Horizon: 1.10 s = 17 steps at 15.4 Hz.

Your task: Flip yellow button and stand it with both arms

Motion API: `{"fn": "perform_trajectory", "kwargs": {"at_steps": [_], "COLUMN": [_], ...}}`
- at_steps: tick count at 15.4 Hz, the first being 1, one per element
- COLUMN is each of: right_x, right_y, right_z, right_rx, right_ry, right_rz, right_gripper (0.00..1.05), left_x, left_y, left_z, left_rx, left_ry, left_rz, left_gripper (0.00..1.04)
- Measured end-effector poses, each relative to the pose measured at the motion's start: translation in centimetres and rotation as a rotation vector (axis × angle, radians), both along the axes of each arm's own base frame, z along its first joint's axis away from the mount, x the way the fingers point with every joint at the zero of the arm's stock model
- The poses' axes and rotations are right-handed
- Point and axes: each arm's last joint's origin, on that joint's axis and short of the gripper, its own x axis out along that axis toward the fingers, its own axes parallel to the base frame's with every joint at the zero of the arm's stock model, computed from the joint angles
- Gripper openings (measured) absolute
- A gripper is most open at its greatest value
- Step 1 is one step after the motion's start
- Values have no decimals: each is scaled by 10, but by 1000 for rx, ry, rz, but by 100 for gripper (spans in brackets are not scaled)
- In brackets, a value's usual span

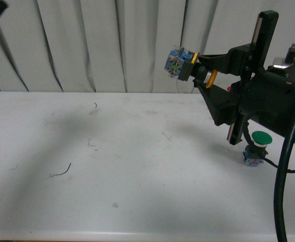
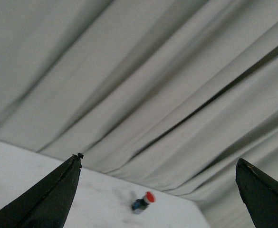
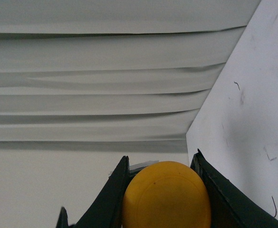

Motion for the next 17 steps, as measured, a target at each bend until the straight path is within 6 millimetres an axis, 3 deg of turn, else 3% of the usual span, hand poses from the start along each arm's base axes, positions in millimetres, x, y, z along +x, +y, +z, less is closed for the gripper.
{"fn": "perform_trajectory", "kwargs": {"at_steps": [2, 4, 6, 8, 10, 12, 17], "right_x": [1, 2, 2, 3, 2, 2, 2], "right_y": [-5, -9, -11, -12, -12, -13, -13], "right_z": [7, 12, 12, 12, 15, 18, 18], "right_rx": [-9, -12, -20, -33, -45, -49, -51], "right_ry": [-30, -49, -55, -64, -80, -93, -96], "right_rz": [-5, -5, -8, -8, 1, 1, 12], "right_gripper": [35, 35, 35, 35, 35, 35, 35], "left_x": [-37, -82, -126, -170, -188, -193, -205], "left_y": [11, -1, -4, -1, -1, -1, -1], "left_z": [8, 5, -7, -22, -16, -27, -41], "left_rx": [174, 431, 646, 739, 744, 749, 752], "left_ry": [26, 64, 127, 150, 54, 64, 64], "left_rz": [93, 159, 342, 399, 431, 427, 427], "left_gripper": [98, 97, 75, 50, 26, 3, 2]}}
